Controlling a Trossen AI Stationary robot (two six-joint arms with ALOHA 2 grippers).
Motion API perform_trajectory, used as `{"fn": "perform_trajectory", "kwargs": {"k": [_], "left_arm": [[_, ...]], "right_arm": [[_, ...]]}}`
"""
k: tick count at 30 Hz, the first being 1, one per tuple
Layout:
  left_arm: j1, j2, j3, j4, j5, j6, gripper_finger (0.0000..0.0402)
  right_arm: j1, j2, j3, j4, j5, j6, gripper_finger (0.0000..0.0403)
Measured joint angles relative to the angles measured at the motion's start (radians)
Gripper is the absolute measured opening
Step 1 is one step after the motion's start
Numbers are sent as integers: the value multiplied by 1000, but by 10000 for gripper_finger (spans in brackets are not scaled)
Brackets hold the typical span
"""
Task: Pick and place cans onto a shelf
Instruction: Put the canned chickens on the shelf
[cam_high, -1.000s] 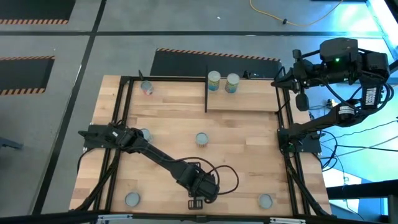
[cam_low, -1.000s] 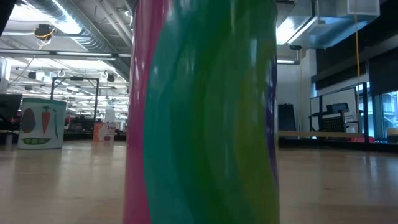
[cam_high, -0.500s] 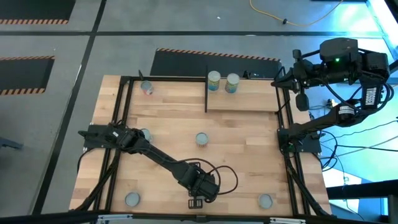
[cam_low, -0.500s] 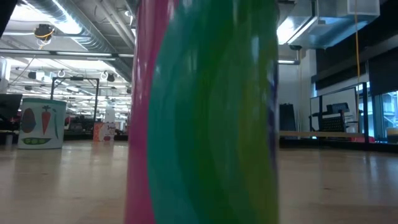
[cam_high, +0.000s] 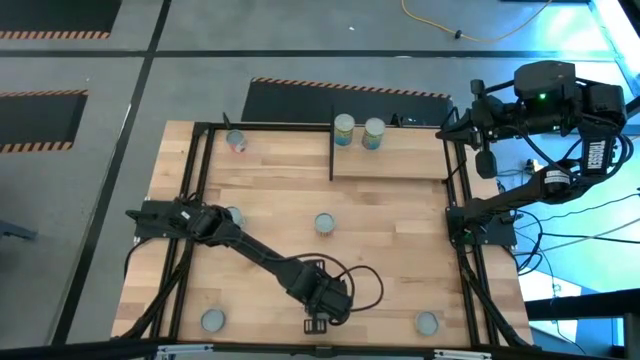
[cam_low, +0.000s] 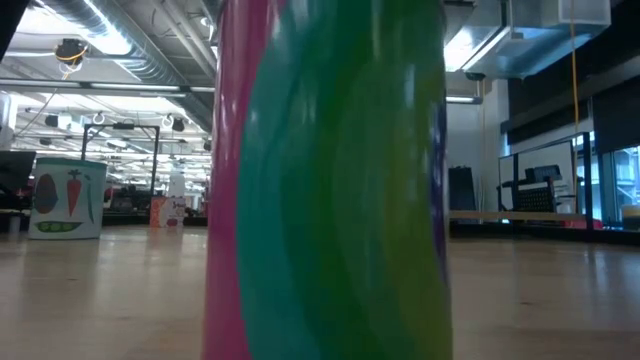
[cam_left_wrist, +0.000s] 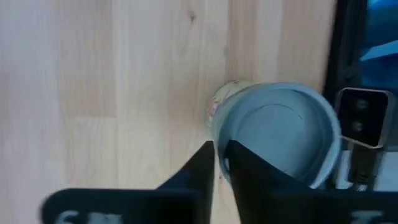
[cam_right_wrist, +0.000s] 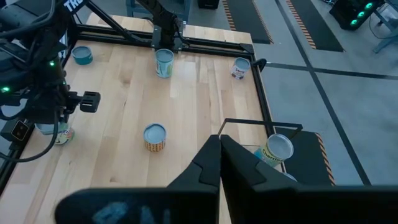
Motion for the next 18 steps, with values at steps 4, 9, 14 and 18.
{"fn": "perform_trajectory", "kwargs": {"k": [4, 9, 14, 18], "left_arm": [[11, -5, -25, 4, 47, -20, 8], [27, -9, -15, -6, 38, -13, 4], [63, -5, 61, -69, -7, -8, 2], [91, -5, 163, -184, -87, -4, 2]], "right_arm": [[0, 0, 0, 0, 0, 0, 10], [0, 0, 0, 0, 0, 0, 10], [0, 0, 0, 0, 0, 0, 10], [0, -2, 0, 0, 0, -3, 10]]}}
